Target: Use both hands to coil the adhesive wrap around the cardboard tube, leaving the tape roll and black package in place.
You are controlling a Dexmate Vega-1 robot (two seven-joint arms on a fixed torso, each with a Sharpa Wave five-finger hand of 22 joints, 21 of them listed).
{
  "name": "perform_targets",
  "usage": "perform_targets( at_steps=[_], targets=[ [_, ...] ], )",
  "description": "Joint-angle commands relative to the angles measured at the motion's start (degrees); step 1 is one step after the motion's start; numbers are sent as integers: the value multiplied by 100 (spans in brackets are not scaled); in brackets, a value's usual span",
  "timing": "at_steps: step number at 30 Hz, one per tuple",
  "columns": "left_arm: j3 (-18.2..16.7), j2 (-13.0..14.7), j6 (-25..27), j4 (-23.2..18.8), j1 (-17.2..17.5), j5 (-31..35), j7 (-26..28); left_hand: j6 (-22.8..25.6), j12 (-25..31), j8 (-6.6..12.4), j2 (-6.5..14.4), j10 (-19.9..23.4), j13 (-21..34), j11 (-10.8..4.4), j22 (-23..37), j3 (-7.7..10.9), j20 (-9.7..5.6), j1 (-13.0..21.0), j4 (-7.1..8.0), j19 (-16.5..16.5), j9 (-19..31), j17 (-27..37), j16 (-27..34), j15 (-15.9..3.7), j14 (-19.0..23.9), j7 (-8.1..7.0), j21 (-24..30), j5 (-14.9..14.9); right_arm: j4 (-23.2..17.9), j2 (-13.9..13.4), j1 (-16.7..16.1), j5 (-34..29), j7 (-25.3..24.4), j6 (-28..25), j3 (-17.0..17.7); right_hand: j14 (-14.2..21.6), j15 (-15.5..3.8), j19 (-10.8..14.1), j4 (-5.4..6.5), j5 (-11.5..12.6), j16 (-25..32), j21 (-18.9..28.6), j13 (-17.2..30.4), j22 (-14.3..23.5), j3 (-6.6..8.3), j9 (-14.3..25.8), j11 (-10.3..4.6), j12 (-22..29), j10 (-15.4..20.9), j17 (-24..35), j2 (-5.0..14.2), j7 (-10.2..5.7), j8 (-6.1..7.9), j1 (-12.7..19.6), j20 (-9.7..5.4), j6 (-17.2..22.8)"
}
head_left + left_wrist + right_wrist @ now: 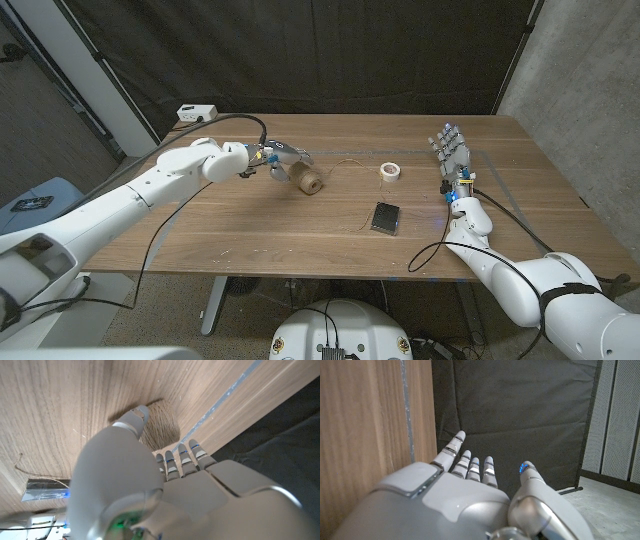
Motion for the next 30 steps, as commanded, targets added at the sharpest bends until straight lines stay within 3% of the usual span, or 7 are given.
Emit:
perform_targets(
  at_steps=[1,4,14,30],
  targets=[
    [143,-128,62,186,-270,-317,-641,38,69,4,-1,-1,37,-25,27,-38,5,-85,36,0,13,48,15,0,3,6,-10,-9,6,-9,-33,3,-49,-14,1,-21,-4,20,-26,-21,36,35,21,23,11,22,-5,34,-17,9,-3,-11,32,-32,36,-22],
    [125,-107,0,200,-231,-298,-427,262,259,73,34,297,98,-67,33,-58,-11,-64,13,138,36,102,120,-66,228,-63,47,-24,-16,-9,-52,5,-51,-17,1,-25,-4,16,-25,-21,37,34,21,23,11,23,3,35,-18,10,-2,-12,32,-34,37,-24],
    [82,-64,-223,224,-81,-85,353,837,707,311,87,796,324,-228,62,-146,-60,159,-78,444,149,361,478,-242,763,-67,175,-63,-67,-35,-79,18,-45,-36,5,-22,4,15,-29,-21,40,35,21,23,13,23,-19,36,-20,9,-2,-9,35,-32,39,-23],
    [99,-84,-58,148,-47,-58,225,870,862,357,89,748,488,-226,85,-220,-43,312,-74,421,236,552,598,-234,764,-48,179,-90,-85,-50,-127,45,-47,-56,17,-26,2,15,-25,-22,46,36,21,23,12,23,-7,38,-21,11,1,-7,38,-41,47,-23]
  ],
)
